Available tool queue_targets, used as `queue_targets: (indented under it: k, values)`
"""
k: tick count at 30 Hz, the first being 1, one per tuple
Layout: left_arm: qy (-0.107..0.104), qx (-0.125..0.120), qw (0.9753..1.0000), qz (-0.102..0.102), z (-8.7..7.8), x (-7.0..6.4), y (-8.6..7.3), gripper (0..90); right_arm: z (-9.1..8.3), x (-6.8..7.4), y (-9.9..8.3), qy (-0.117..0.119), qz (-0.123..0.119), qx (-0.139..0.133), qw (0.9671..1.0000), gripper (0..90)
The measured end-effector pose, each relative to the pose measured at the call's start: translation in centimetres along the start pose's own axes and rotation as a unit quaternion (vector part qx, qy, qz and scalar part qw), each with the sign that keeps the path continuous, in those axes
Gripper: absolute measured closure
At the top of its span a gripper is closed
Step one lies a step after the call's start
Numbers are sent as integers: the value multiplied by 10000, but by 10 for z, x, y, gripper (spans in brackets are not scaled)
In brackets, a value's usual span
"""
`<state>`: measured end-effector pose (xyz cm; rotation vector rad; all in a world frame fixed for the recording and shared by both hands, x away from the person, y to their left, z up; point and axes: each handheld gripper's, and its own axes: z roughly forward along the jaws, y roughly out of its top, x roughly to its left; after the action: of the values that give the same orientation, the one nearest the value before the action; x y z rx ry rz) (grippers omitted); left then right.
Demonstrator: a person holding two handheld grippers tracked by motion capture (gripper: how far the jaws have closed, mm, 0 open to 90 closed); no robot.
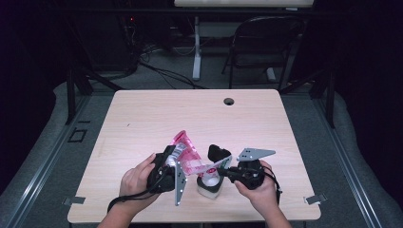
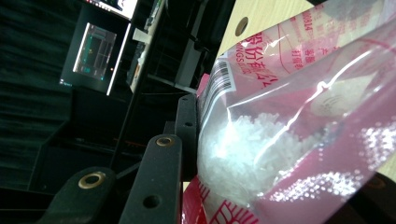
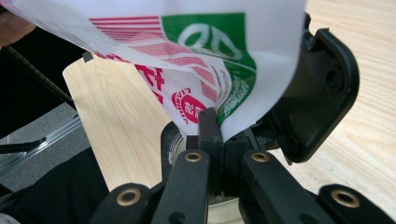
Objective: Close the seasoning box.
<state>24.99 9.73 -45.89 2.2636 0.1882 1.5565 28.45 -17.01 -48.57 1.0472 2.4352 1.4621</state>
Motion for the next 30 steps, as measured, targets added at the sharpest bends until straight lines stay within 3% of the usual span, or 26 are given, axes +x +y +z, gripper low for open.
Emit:
queue_targets:
  k: [30]
  values:
    - [-217,110,9983,-524,2,-11,-26,753,2,6,12,-5,-124,-214,9997,900]
